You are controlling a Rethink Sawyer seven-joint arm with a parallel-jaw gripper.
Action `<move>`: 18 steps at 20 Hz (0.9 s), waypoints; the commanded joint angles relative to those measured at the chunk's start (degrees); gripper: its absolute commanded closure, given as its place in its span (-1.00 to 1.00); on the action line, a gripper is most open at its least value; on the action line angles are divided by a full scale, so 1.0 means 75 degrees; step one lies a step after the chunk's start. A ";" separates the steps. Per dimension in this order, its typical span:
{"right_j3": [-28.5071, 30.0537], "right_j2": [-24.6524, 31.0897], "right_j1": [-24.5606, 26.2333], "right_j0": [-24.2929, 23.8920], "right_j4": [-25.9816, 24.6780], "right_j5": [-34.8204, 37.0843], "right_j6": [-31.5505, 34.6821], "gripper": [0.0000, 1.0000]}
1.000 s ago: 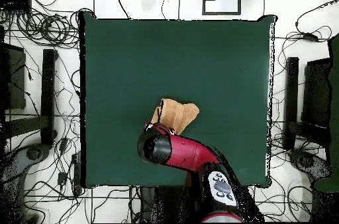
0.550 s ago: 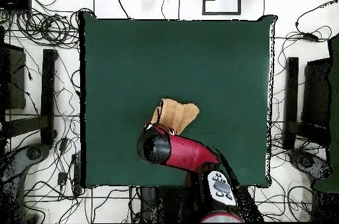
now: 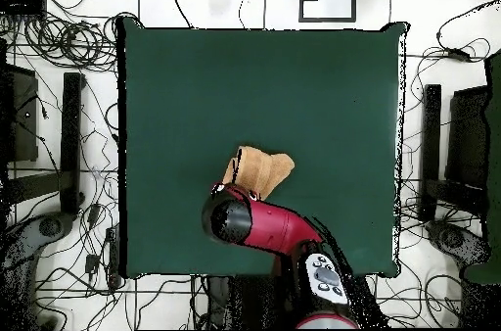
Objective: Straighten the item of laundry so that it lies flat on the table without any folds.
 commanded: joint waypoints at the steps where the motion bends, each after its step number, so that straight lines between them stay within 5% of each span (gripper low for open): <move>1: 0.0411 0.0830 -0.0080 0.0249 -0.0157 -0.0183 0.1152 -1.00; 18: 0.0465 0.0824 -0.0115 0.0266 -0.0077 -0.0212 0.1199 -1.00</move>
